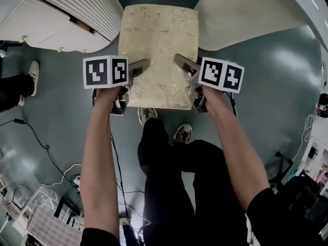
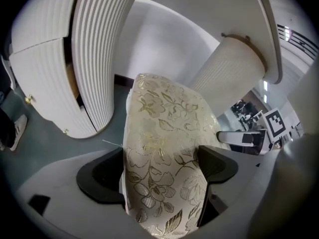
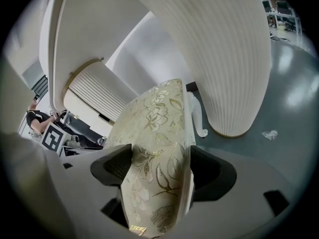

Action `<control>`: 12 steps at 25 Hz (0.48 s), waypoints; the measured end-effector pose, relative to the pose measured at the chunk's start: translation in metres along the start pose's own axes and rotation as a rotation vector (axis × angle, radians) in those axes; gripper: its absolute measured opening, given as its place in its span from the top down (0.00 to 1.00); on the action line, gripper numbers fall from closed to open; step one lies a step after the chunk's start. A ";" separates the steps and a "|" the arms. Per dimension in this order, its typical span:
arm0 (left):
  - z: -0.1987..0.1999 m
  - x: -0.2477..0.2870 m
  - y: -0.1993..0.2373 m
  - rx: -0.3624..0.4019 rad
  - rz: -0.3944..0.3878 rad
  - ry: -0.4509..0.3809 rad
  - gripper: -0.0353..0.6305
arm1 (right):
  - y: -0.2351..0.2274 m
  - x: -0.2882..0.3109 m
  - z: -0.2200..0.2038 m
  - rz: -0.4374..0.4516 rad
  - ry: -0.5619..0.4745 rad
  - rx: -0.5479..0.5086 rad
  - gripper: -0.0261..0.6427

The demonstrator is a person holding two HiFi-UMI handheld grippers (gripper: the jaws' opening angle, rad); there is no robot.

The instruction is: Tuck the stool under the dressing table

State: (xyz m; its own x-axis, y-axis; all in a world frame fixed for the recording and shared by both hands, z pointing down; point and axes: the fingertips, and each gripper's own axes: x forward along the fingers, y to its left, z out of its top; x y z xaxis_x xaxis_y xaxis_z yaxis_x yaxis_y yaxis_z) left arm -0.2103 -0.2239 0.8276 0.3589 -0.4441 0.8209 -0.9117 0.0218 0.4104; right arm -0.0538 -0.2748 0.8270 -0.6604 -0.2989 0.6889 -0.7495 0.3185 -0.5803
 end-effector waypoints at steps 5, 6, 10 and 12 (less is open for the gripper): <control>0.006 -0.012 -0.008 0.079 0.035 -0.086 0.27 | 0.005 -0.008 0.002 -0.003 -0.051 -0.009 0.48; 0.004 -0.011 -0.009 0.084 0.026 -0.098 0.27 | 0.003 -0.009 0.000 -0.003 -0.054 -0.012 0.48; 0.003 -0.014 -0.008 0.114 0.024 -0.162 0.27 | 0.006 -0.009 0.002 0.021 -0.090 -0.041 0.48; 0.006 -0.017 -0.009 0.127 0.037 -0.206 0.27 | 0.007 -0.008 0.007 0.039 -0.113 -0.061 0.48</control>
State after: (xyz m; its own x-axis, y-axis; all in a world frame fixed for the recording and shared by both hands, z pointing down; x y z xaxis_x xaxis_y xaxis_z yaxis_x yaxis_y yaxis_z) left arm -0.2093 -0.2221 0.8079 0.2884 -0.6187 0.7307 -0.9460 -0.0659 0.3175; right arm -0.0538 -0.2766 0.8143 -0.6925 -0.3836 0.6111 -0.7213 0.3847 -0.5759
